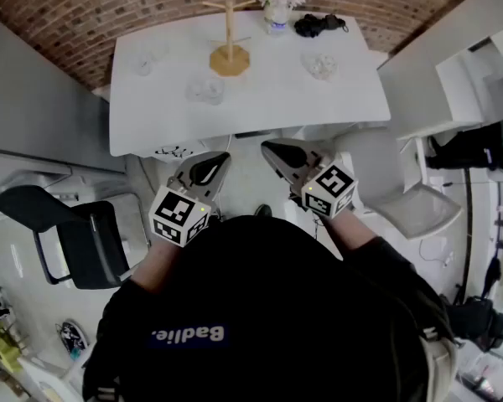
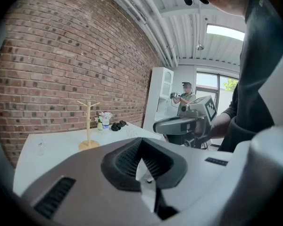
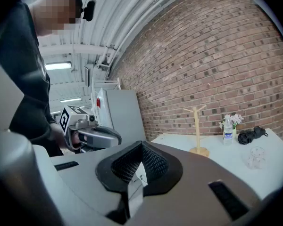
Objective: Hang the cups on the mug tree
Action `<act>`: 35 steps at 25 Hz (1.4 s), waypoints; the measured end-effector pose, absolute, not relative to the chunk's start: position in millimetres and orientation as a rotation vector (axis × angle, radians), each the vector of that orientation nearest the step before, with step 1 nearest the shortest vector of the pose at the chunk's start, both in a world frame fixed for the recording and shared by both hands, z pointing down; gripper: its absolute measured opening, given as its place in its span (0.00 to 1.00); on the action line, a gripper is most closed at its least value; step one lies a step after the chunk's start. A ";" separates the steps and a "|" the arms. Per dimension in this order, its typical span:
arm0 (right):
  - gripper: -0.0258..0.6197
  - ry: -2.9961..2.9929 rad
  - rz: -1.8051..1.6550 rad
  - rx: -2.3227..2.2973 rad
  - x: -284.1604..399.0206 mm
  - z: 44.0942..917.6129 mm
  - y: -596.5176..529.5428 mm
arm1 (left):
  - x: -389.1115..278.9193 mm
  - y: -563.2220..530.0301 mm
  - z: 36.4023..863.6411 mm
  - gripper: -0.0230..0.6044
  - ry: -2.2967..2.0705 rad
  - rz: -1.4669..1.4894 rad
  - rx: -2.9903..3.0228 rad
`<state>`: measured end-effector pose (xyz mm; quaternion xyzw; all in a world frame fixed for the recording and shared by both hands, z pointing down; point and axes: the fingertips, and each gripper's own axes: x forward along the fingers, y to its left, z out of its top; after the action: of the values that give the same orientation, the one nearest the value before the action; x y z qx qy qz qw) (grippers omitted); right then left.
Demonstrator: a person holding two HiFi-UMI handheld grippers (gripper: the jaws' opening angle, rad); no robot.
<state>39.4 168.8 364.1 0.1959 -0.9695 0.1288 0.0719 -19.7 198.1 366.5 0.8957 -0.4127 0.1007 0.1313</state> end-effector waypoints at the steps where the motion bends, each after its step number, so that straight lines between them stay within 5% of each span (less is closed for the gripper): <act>1: 0.08 -2.911 0.389 0.589 38.7 364.8 170.4 | -19.6 200.0 366.2 0.04 -1.193 0.293 2.601; 22: 0.08 -2.926 0.380 0.601 53.8 360.6 177.5 | -5.2 202.8 366.0 0.04 -1.191 0.357 2.597; 35: 0.09 -2.920 0.424 0.639 124.7 378.9 160.6 | 3.2 158.9 374.1 0.04 -1.391 0.536 2.505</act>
<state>124.7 160.6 378.9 0.2114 -0.9653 0.1403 0.0614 3.2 158.9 374.1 0.8539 -0.4740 0.1828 0.1131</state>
